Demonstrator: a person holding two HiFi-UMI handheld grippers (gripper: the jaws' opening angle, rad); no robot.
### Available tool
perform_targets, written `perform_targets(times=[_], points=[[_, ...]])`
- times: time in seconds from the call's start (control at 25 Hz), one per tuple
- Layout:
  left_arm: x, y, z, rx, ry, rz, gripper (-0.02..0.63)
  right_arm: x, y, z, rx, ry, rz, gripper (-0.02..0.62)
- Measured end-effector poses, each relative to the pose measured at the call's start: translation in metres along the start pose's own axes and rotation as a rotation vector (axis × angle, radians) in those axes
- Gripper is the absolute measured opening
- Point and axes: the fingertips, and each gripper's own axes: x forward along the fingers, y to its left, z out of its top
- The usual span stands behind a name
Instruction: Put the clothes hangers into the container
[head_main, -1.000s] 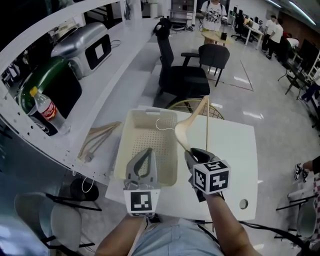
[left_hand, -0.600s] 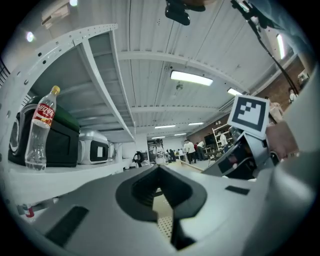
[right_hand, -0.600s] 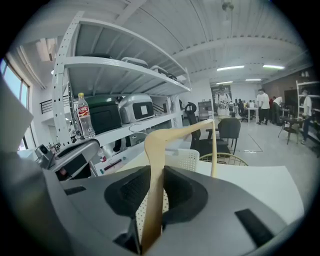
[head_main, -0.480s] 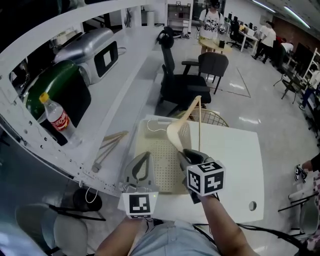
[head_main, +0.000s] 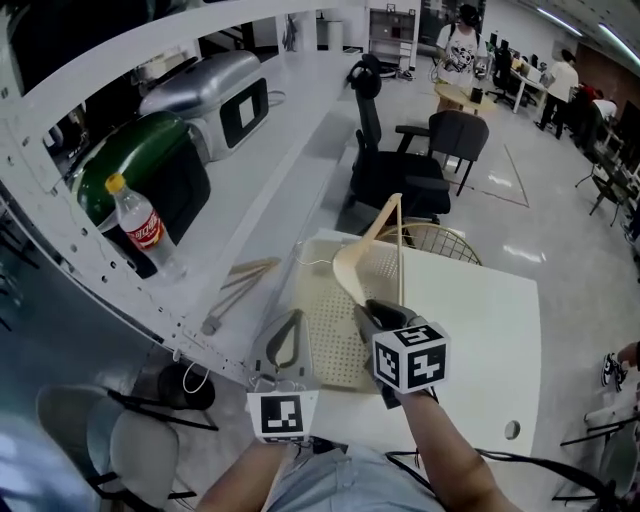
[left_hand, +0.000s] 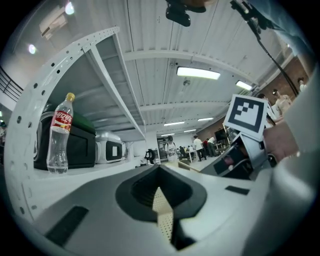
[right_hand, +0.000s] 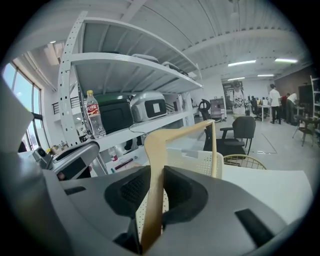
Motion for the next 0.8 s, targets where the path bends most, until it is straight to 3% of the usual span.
perform_targets(times=[0.24,0.8], points=[[-0.004,0.017,-0.001,-0.037,0.009,0.021,0.011,0.015,0.011,-0.003,-0.001,0.024,0.009,0.089],[0.033,0.056,-0.018,0.002,-0.009,-0.157,0.012,0.066,0.017,-0.023,0.076,0.084,-0.108,0.089]])
